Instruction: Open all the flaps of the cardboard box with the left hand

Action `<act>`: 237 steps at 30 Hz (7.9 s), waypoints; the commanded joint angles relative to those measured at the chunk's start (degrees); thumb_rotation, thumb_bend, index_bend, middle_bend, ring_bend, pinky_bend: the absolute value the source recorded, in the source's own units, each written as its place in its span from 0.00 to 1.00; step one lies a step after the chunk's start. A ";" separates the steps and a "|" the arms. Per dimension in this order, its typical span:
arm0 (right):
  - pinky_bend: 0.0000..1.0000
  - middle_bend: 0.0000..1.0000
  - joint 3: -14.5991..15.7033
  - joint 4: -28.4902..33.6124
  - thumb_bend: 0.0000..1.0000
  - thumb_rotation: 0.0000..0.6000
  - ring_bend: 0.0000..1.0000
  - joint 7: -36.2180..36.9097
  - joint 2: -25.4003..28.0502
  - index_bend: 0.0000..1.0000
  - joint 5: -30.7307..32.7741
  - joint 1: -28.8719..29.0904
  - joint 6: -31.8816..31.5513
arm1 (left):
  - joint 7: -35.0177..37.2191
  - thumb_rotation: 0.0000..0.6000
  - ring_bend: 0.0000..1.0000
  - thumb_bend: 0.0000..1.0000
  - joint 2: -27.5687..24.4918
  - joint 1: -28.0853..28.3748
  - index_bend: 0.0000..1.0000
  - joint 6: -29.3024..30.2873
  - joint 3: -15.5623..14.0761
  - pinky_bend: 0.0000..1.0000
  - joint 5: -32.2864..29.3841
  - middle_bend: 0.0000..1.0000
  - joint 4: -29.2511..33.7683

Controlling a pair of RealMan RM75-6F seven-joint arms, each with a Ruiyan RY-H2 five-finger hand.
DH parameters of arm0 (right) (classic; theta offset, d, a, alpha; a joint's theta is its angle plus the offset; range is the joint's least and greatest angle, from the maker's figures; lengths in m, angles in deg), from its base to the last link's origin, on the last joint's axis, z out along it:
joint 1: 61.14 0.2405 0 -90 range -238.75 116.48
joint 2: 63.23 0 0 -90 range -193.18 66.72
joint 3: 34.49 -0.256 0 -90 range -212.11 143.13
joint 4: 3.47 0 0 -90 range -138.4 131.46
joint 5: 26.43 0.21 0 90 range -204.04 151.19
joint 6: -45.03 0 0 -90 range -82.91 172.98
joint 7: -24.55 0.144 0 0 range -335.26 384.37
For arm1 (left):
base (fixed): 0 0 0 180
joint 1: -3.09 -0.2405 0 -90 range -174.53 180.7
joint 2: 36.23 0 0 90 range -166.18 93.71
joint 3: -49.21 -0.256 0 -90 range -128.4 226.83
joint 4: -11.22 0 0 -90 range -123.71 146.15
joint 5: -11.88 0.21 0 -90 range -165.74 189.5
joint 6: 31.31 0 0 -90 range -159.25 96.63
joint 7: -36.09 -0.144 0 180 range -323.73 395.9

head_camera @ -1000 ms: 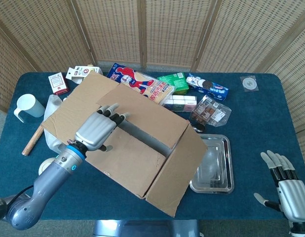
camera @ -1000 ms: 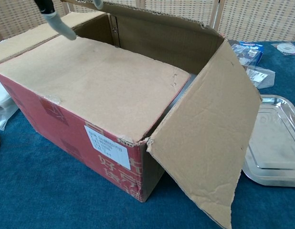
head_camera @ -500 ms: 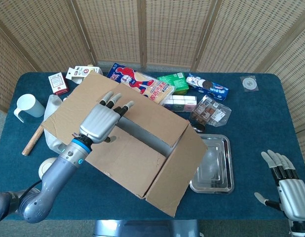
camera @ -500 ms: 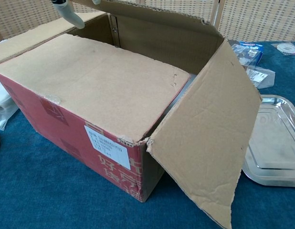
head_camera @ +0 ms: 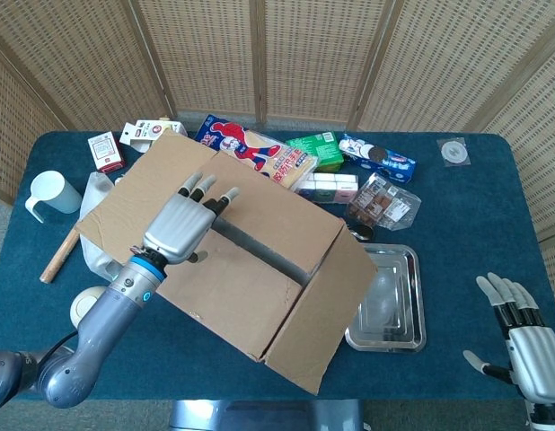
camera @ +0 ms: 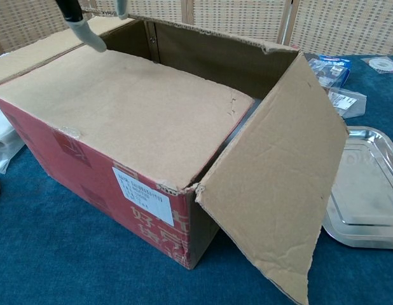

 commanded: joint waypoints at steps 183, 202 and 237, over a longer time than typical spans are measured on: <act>0.00 0.00 0.04 0.55 0.00 1.00 0.00 -0.25 0.17 0.00 -0.52 -0.03 -0.25 | 20.37 0.53 0.17 0.00 -7.73 -9.16 0.26 -12.10 -4.32 0.28 6.97 0.34 2.25; 0.00 0.00 -0.01 0.50 0.00 1.00 0.00 -0.53 0.02 0.00 -0.27 0.12 0.15 | 16.52 0.52 0.13 0.00 -3.42 -6.04 0.28 -11.25 -3.41 0.26 0.45 0.29 -0.74; 0.00 0.00 0.03 0.62 0.00 1.00 0.00 0.49 0.52 0.00 -0.60 -0.04 -0.44 | 10.95 0.50 0.00 0.00 1.65 -3.48 0.15 -3.33 -1.32 0.13 -1.98 0.00 -2.36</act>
